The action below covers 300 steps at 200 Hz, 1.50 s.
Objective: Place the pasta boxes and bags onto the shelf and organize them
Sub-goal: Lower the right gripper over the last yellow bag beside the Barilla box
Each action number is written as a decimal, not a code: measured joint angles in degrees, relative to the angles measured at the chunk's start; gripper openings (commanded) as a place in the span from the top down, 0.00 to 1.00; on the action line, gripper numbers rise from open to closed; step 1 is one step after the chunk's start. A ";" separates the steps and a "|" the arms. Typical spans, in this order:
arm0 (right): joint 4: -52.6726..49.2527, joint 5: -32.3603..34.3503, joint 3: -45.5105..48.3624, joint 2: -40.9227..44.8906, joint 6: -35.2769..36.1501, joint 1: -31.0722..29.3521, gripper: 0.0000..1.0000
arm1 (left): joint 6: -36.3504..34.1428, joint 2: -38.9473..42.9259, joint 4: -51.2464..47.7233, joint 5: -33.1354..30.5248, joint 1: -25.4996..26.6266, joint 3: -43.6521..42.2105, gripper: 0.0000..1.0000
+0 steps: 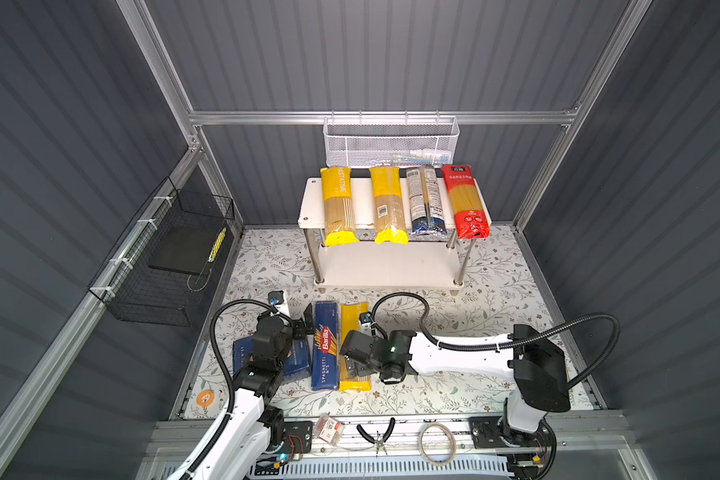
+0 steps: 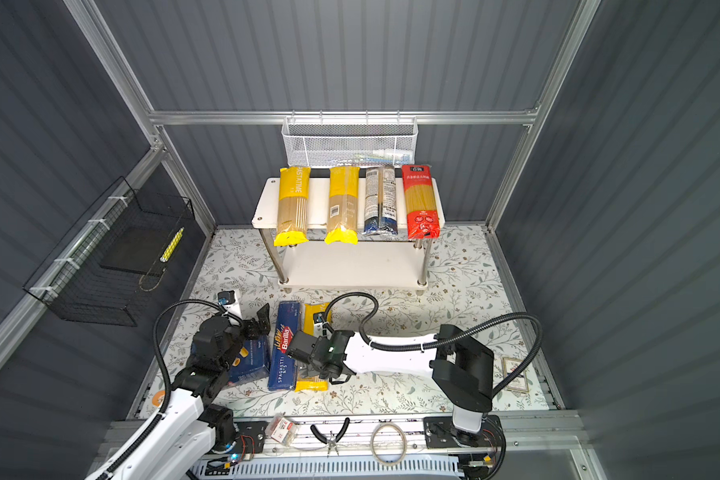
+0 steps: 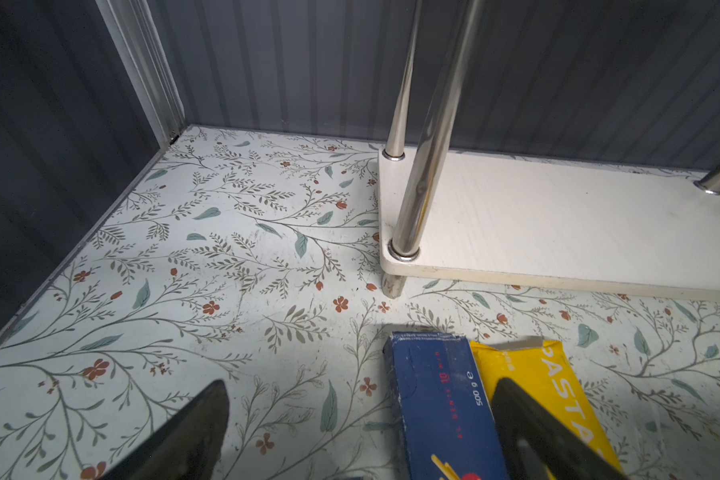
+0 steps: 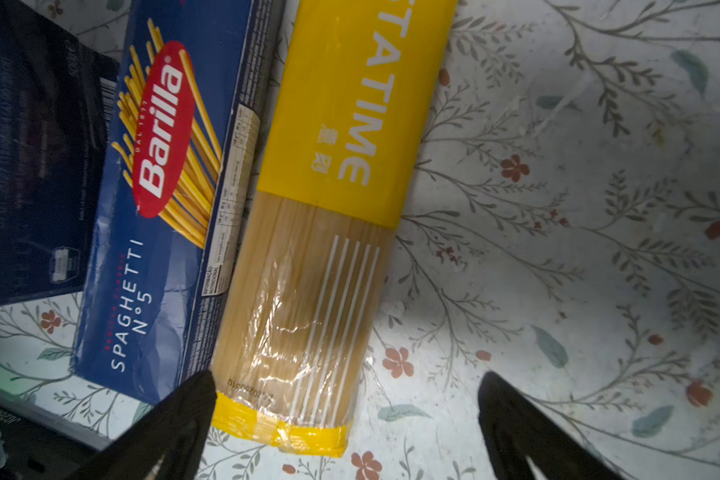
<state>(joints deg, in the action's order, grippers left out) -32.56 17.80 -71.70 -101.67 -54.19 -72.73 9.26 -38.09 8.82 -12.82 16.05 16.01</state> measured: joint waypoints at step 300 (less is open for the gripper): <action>6.23 -3.26 -6.75 -14.38 0.79 4.24 0.01 | 0.17 -3.56 0.07 2.16 0.00 -0.44 0.01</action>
<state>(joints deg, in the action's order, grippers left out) -26.33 14.55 -78.46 -116.05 -53.41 -68.49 9.43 -41.65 8.88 -10.66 16.05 15.57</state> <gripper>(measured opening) 0.989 0.993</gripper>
